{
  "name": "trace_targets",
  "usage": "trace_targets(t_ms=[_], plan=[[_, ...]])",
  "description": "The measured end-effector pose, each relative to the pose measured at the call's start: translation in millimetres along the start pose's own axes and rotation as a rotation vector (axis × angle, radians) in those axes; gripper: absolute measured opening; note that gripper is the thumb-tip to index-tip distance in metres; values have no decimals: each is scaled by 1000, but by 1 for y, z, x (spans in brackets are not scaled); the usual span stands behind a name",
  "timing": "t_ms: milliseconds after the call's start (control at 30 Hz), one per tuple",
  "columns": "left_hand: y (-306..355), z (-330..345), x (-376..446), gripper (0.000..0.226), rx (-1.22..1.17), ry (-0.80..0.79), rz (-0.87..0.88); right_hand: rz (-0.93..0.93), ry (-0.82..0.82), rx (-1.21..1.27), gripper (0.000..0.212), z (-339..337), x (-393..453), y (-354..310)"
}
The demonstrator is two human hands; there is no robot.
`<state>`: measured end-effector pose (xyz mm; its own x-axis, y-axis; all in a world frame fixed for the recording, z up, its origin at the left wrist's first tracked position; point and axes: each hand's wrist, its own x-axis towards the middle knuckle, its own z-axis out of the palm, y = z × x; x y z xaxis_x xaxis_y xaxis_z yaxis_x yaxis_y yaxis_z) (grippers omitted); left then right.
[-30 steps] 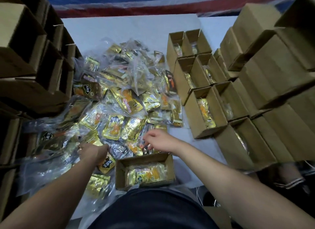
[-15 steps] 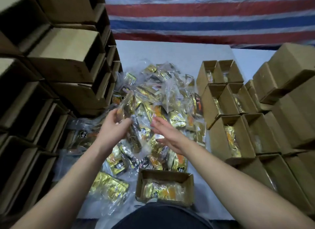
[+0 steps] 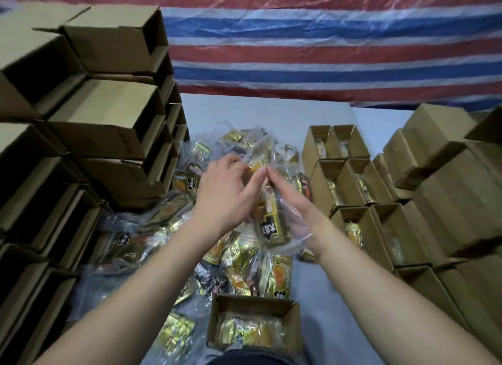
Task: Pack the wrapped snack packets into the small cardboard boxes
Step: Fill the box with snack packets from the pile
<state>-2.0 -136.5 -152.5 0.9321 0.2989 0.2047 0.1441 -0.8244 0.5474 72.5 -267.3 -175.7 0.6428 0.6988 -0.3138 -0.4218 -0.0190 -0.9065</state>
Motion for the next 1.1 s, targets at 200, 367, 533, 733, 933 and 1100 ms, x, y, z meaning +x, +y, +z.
trace_targets(t_ms=[200,367,533,733,933,1100], plan=[[-50,14,-21,38,-348,-346,-214,64,-266,201,80,-33,-28,9],[-106,54,-90,37,-222,-800,-284,258,-453,-346,63,-37,-38,34],[-128,82,-136,38,-192,-950,-368,412,-666,-941,72,-14,-35,85],[-137,82,-146,54,-412,-916,-419,454,-903,-1272,59,3,-29,129],[-149,86,-150,45,-615,-905,-555,500,-822,-1218,67,-3,-23,169],[-148,94,-151,41,-510,-752,-506,415,-564,-1285,85,1,-35,213]])
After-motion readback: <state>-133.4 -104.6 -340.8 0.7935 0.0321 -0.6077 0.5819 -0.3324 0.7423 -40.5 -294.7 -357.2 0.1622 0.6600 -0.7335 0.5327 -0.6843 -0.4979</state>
